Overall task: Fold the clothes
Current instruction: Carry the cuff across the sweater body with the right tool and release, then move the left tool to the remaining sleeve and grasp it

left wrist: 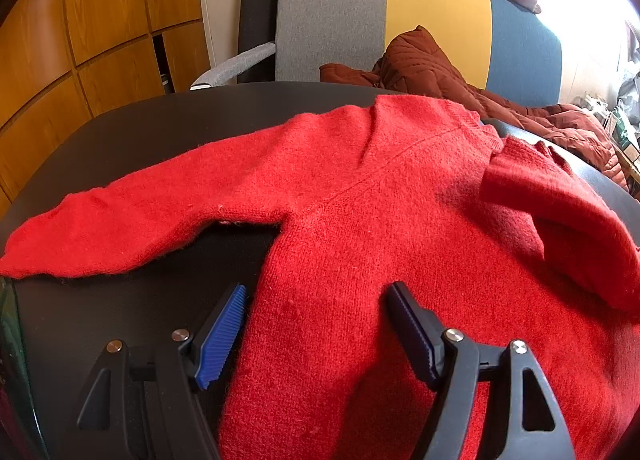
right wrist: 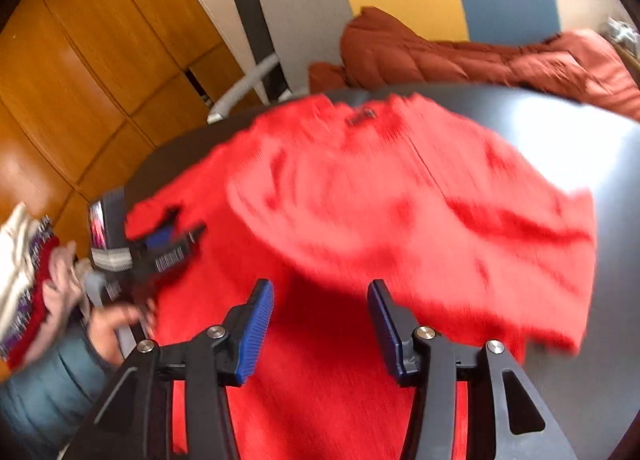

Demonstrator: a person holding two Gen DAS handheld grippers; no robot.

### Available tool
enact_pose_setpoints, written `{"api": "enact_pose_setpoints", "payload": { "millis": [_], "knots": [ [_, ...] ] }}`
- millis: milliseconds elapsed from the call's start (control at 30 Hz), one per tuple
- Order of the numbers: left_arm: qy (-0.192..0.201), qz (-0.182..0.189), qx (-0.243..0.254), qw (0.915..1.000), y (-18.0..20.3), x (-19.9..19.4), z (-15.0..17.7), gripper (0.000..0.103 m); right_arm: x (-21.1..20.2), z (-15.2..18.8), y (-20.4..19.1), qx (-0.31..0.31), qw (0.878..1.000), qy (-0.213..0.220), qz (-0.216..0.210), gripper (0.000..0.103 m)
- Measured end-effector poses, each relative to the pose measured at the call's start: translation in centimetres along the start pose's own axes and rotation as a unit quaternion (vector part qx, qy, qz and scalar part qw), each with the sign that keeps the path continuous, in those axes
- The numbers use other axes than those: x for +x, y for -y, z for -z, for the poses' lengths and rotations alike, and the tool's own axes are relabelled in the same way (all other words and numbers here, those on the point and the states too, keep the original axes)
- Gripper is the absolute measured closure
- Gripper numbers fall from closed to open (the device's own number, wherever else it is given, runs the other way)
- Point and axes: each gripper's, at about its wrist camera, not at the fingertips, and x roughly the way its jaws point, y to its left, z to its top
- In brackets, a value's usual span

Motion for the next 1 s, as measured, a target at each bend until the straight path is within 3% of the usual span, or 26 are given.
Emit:
{"api": "enact_pose_setpoints", "payload": {
  "millis": [133,233,400,500,700,800,900,1000],
  "knots": [
    [0.0,-0.001,0.0,1.0,0.1,0.1,-0.1,0.028,-0.7,3.8,0.6,0.006,1.0,-0.01,-0.011,0.052],
    [-0.001,0.0,-0.002,1.0,0.0,0.1,-0.1,0.027,0.5,4.6,0.3,-0.021,0.999,-0.024,0.029,0.045],
    [-0.005,-0.003,-0.011,0.9999,-0.2,0.2,-0.1,0.02,2.7,3.9,-0.4,-0.049,0.992,-0.02,0.111,0.01],
    [-0.006,0.009,-0.018,0.9998,-0.6,0.1,-0.1,0.02,3.7,4.0,-0.7,-0.066,0.988,-0.011,0.14,0.0],
    [-0.008,0.032,-0.033,0.9989,-1.2,-0.2,-0.1,0.022,3.6,5.0,-0.5,-0.072,0.986,0.036,0.143,0.0],
    [-0.008,0.092,-0.069,0.9934,-2.7,-1.0,-0.5,0.03,3.5,5.0,-0.3,-0.073,0.987,0.041,0.14,0.0],
    [-0.01,0.158,-0.106,0.9818,-4.4,-1.8,-1.2,0.031,3.6,5.1,0.0,-0.072,0.987,0.044,0.136,0.0],
    [-0.019,0.21,-0.113,0.9711,-4.5,-2.0,-2.6,0.031,3.8,5.1,0.0,-0.072,0.987,0.046,0.135,0.0]
  ]
}}
